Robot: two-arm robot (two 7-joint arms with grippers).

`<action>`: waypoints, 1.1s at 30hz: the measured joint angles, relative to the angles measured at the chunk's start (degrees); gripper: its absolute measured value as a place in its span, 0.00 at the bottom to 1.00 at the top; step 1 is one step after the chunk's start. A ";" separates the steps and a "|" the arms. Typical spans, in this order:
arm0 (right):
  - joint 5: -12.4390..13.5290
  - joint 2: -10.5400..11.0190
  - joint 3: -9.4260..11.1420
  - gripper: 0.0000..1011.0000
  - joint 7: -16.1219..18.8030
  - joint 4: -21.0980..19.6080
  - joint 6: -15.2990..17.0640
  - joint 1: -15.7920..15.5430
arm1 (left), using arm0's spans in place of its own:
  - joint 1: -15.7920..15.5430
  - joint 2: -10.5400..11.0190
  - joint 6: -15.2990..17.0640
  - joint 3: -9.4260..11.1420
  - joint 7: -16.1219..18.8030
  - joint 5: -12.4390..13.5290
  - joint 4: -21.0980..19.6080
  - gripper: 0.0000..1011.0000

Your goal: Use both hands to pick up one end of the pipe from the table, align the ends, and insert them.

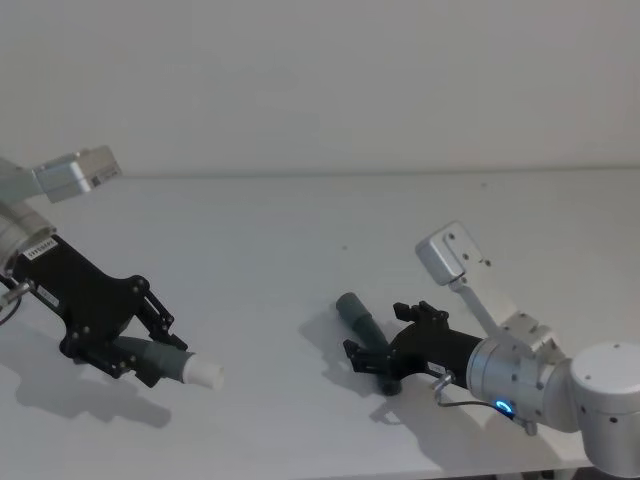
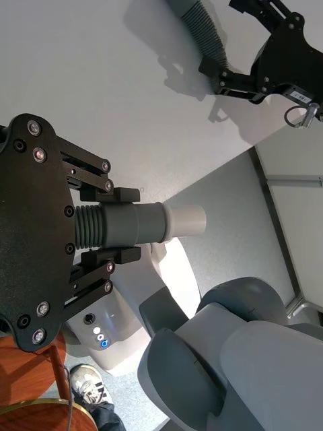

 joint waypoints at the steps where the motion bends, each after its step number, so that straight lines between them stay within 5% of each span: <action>1: 0.03 0.03 -0.11 0.99 0.11 0.13 0.11 0.12 | 0.00 0.00 0.00 0.00 0.00 0.00 0.00 0.35; 33: 0.92 -1.78 -1.68 0.96 -1.57 5.59 1.33 2.65 | 0.00 0.00 0.00 0.00 0.00 0.00 0.00 0.35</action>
